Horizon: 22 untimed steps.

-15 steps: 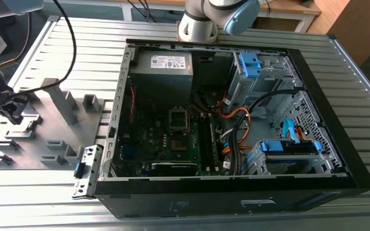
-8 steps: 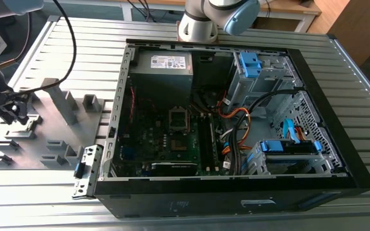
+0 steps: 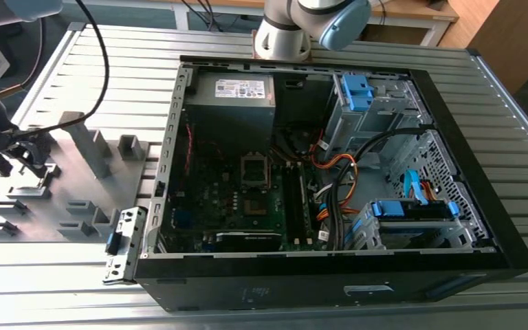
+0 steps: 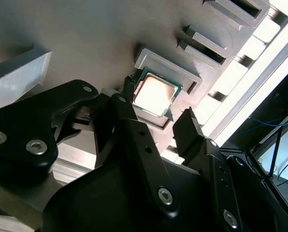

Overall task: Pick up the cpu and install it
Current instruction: 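Pick up the cpu and move it towards the insertion slot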

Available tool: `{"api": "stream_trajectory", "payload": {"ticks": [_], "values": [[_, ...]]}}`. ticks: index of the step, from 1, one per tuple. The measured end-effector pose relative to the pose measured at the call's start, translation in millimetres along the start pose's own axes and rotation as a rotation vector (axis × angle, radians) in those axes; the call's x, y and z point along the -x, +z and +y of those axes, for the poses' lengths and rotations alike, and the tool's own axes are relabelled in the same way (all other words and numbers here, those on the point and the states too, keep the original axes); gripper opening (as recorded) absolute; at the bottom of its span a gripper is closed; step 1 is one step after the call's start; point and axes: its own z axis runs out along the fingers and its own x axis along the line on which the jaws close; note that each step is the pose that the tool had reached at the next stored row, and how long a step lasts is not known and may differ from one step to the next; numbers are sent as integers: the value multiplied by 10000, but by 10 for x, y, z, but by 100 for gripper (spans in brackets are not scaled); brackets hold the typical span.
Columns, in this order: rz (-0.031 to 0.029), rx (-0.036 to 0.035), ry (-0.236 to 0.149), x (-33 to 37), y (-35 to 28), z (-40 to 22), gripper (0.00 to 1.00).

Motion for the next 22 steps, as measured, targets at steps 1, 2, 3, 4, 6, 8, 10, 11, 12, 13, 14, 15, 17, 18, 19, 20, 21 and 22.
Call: {"api": "stream_trajectory", "payload": {"ticks": [1, 2, 3, 4, 6, 8, 10, 11, 12, 13, 14, 15, 17, 18, 19, 20, 21, 22], "values": [[2, -2, 0, 0, 11, 0, 59], [6, -4, 0, 0, 25, -1, 59], [4, -3, 0, 0, 45, -1, 59], [5, -3, 0, 0, 63, -1, 59], [5, -4, 0, -1, 99, -2, 59], [5, -4, 0, 0, 134, -2, 59], [5, -4, 0, 0, 162, -2, 59], [5, -4, 0, -1, 168, -3, 59], [7, -5, 0, -1, 168, -3, 59], [7, -6, 0, -1, 168, -3, 59], [7, -6, 0, -1, 169, -3, 59], [4, -4, 0, -1, 175, -2, 59], [5, -4, 0, -1, 180, -3, 59], [5, -5, 0, -1, 181, -2, 59], [6, -6, 0, -1, 181, -3, 59], [6, -6, 0, -1, 180, -3, 59], [6, -5, 0, -1, 181, -3, 59], [5, -5, 0, -1, 181, -2, 59]]}}
